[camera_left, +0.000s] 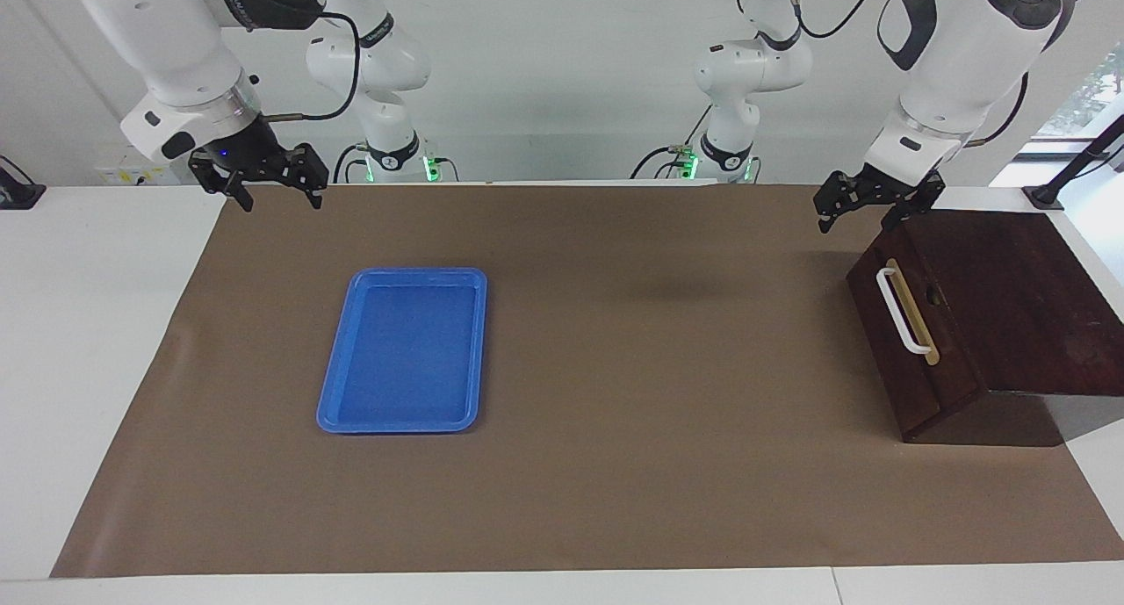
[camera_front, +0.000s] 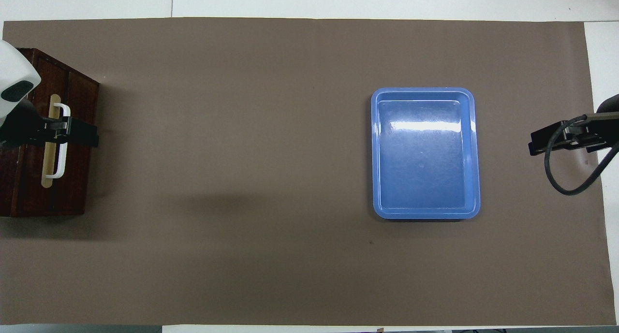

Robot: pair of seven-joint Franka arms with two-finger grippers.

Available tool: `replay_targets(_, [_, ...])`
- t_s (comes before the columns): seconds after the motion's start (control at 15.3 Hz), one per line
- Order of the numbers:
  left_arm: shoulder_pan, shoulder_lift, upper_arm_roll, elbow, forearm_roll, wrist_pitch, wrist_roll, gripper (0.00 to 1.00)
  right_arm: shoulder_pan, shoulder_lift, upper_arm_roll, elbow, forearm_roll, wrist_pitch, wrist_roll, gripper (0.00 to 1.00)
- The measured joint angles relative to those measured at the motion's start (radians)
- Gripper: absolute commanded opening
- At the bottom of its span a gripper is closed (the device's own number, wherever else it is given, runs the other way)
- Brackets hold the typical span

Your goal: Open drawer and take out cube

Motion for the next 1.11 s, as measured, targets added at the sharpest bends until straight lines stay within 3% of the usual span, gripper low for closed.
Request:
replay_targets(0.39, [0.000,-0.002,0.000,-0.013,0.000,0.016,0.002,1.00,0.000,0.000,0.000,0.000,0.000,0.000,0.000,1.00])
replay_targets(0.59, [0.000,-0.020,-0.001,-0.075,0.028,0.090,0.004,1.00,0.000,0.000,0.000,0.000,0.000,0.000,0.000,1.00])
replay_targets(1.11, [0.000,0.009,-0.002,-0.247,0.300,0.307,-0.018,1.00,0.000,0.000,0.000,0.000,0.000,0.000,0.000,1.00])
